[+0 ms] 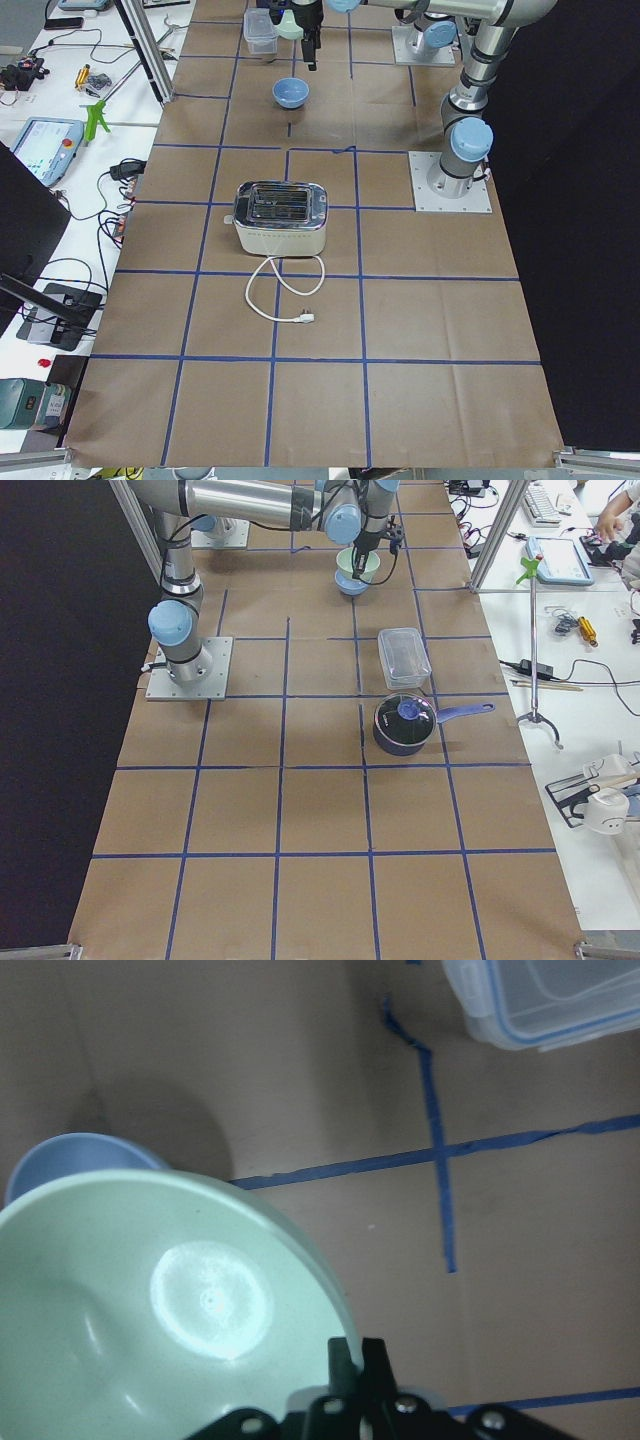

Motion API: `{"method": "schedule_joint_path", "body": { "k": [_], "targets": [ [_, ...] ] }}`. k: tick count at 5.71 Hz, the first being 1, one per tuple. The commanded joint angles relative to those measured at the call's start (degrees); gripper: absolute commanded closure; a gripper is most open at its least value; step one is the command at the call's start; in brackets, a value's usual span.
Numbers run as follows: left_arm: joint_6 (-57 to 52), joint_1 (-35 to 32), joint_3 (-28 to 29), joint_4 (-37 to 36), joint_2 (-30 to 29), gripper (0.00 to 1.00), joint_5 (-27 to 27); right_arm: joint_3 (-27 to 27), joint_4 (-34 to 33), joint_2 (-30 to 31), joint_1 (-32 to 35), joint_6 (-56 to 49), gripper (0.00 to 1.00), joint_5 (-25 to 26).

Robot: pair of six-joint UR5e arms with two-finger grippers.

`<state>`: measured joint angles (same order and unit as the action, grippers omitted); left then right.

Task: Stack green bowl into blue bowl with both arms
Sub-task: 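Raise the open left gripper while the right carries the green bowl toward the blue bowl, then lower the green bowl into the blue bowl with the right gripper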

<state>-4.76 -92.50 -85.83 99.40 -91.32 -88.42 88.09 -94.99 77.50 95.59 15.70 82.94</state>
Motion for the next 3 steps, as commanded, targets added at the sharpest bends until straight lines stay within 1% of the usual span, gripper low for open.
{"method": "schedule_joint_path", "body": {
  "k": [1, 2, 3],
  "targets": [
    [-0.43, 0.92, -1.09, -5.16, 1.06, 0.02, -0.35, 0.06, -3.61, -1.39, 6.87, 9.84, 0.93, -4.44],
    [-0.43, 1.01, -1.97, -5.96, 1.32, 0.02, -0.35, 0.24, -5.45, -3.13, 7.85, 10.31, 0.93, -4.37],
    [-0.43, 1.01, -2.15, -7.10, 1.23, 0.02, -0.35, 0.33, -9.04, -6.19, 7.86, 9.79, 0.93, -4.02]
  ]
}}
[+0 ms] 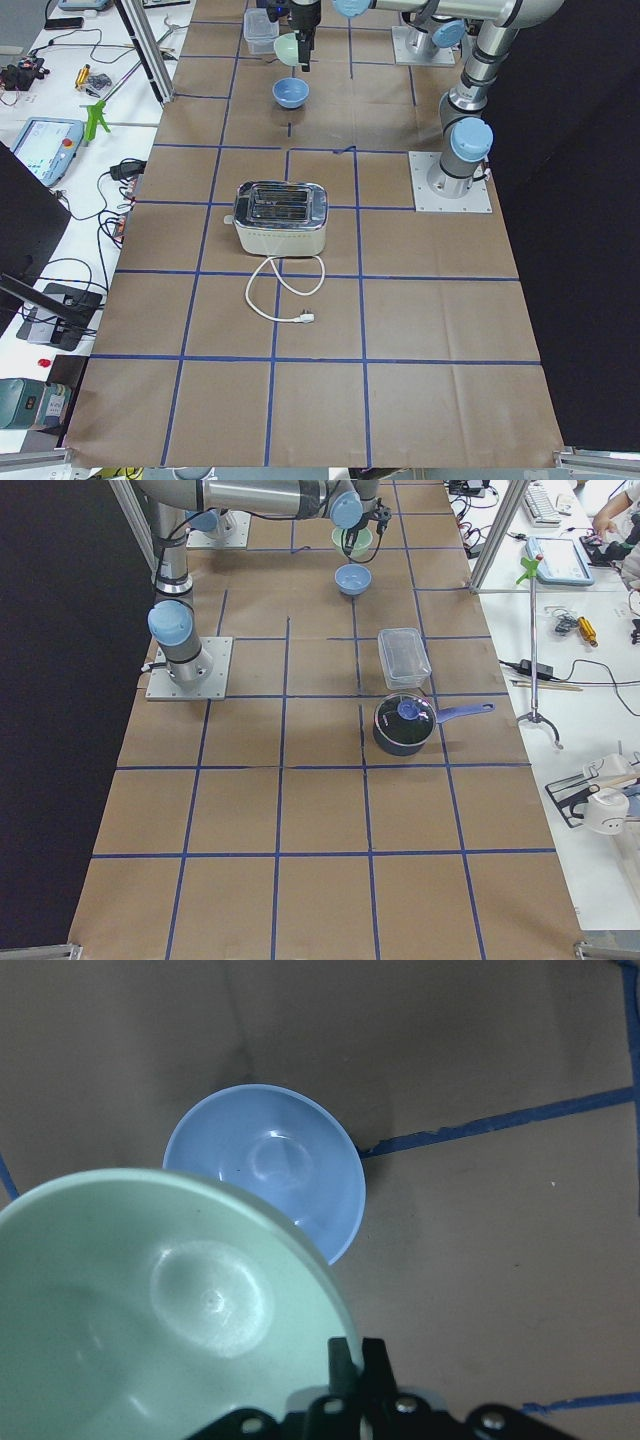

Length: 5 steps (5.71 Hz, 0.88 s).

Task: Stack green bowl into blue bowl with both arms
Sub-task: 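Lower the green bowl into the blue bowl with the right gripper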

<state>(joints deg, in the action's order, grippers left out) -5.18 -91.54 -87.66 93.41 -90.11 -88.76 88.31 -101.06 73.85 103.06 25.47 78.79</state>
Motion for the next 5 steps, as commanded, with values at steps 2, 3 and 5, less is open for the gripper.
{"method": "schedule_joint_path", "body": {
  "k": [2, 3, 5],
  "targets": [
    [0.09, 0.04, -0.32, -1.38, 0.02, 0.02, -0.01, 1.25, -8.26, -7.38, 0.30, -0.33, 0.93, 0.66],
    [0.09, 0.04, -0.32, -1.39, 0.02, 0.02, -0.01, 4.47, -12.71, -8.19, 0.29, -0.59, 0.93, 0.66],
    [-0.17, 0.13, -0.24, -1.47, -0.07, 0.01, -0.10, 8.63, -16.97, -7.67, 0.29, -0.77, 0.93, 0.49]
  ]
}}
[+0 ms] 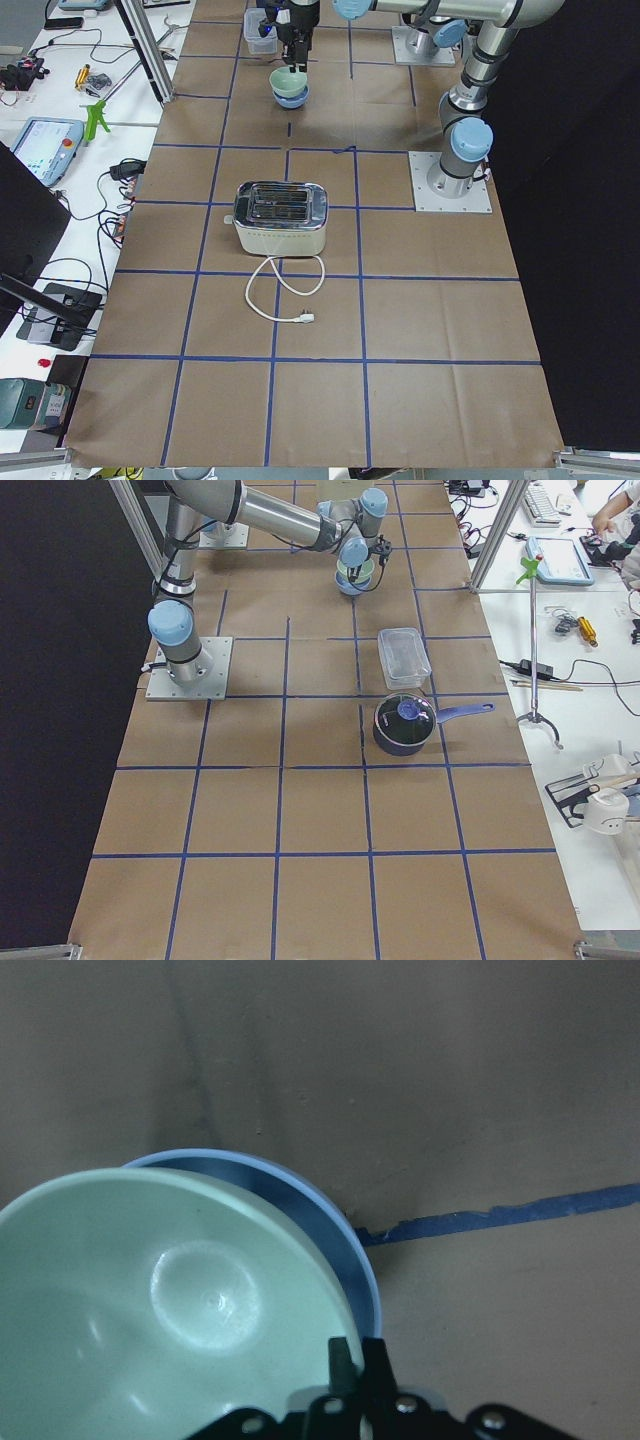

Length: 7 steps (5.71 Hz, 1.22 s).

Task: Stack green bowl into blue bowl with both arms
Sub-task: 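Lower the green bowl into the blue bowl with the right gripper, then open the right gripper and lift it off the stacked bowls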

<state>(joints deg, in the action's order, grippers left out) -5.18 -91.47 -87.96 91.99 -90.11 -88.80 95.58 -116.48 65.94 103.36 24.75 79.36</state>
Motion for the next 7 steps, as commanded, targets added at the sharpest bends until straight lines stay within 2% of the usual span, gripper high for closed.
{"method": "schedule_joint_path", "body": {
  "k": [1, 2, 3, 4, 6, 7],
  "targets": [
    [-0.18, 0.06, 0.07, -0.06, -0.07, 0.01, -0.06, 1.37, -1.56, -0.02, 0.00, -0.14, 0.92, -0.08],
    [-0.27, 0.06, 0.07, -0.06, -0.07, 0.01, -0.15, 0.93, -1.56, 0.07, -0.35, -0.14, 0.27, -0.17],
    [-0.27, 0.06, 0.07, -0.06, -0.07, 0.01, -0.15, -0.20, -1.38, 0.33, -0.96, 0.12, 0.00, -0.78],
    [-0.27, 0.06, 0.07, -0.06, -0.07, 0.01, -0.15, -3.96, 1.49, 0.59, -1.23, 0.29, 0.00, -0.35],
    [-0.27, 0.06, 0.07, -0.06, 0.02, 0.01, -0.15, -15.81, 23.38, 4.45, -1.67, -0.23, 0.00, 0.97],
    [-0.27, 0.06, 0.07, -0.06, -0.06, 0.01, -0.15, -16.82, 30.89, 7.86, -3.41, -5.19, 0.00, 5.24]
  ]
}}
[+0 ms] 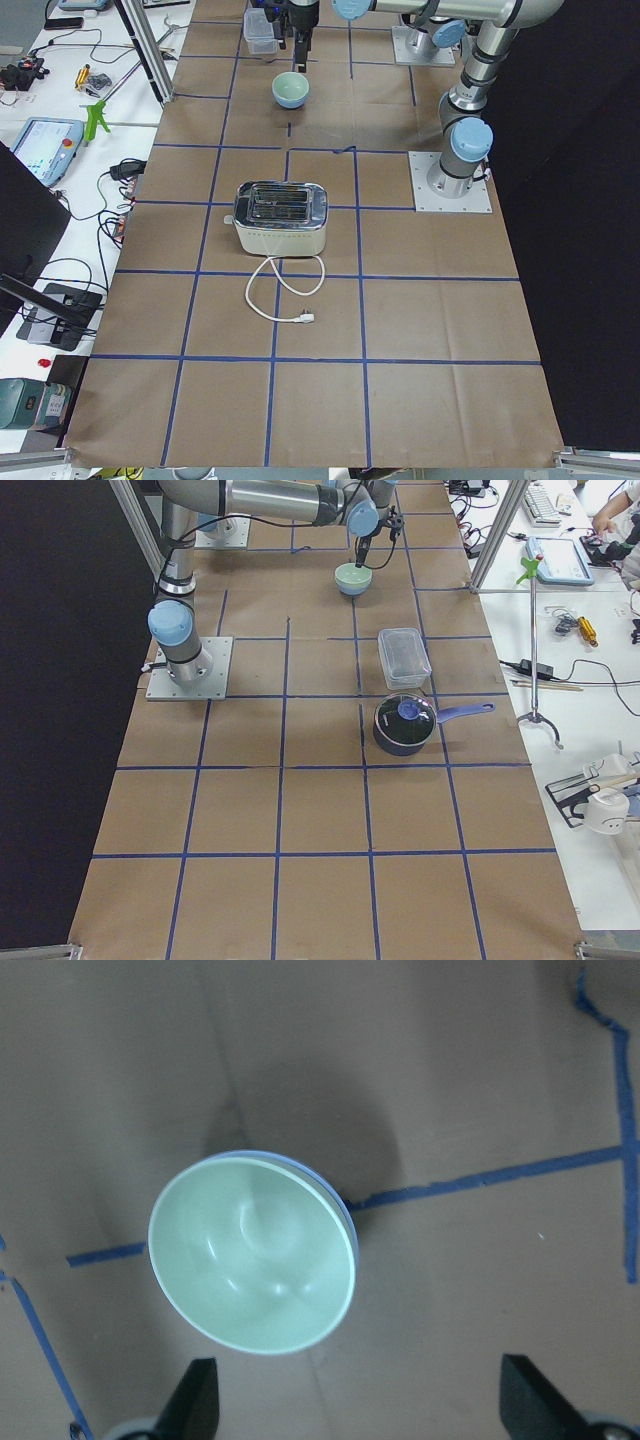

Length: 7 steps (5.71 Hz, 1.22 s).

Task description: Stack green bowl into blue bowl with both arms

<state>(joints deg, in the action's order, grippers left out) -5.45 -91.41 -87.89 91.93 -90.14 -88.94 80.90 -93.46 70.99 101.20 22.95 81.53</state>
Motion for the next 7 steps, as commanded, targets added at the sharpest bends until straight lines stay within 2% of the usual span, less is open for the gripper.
{"method": "schedule_joint_path", "body": {
  "k": [1, 2, 3, 5, 6, 7],
  "targets": [
    [0.00, 0.00, 0.00, 0.00, -0.03, 0.01, 0.00, -2.15, 14.73, 7.19, -6.14, -9.79, 0.00, 4.42],
    [0.00, 0.00, 0.00, 0.00, -0.03, 0.01, 0.00, -2.06, 20.19, 11.15, -10.89, -15.42, 0.00, 4.78],
    [0.00, 0.00, 0.00, 0.00, -0.03, 0.01, 0.00, -2.06, 22.68, 13.45, -12.07, -15.57, 0.00, 7.13],
    [0.26, 0.09, 0.00, 0.00, 0.06, 0.01, 0.00, -1.88, 22.62, 13.48, -11.99, -15.39, 0.00, 7.24],
    [0.70, 0.00, 0.09, -0.26, 0.06, 0.01, -2.26, -2.14, 22.53, 13.74, -11.64, -13.82, 0.00, 7.42],
    [0.79, 0.00, 0.09, -0.18, 0.06, 0.01, -2.55, -2.06, 21.83, 13.48, -10.94, -9.11, 0.00, 7.07]
  ]
}}
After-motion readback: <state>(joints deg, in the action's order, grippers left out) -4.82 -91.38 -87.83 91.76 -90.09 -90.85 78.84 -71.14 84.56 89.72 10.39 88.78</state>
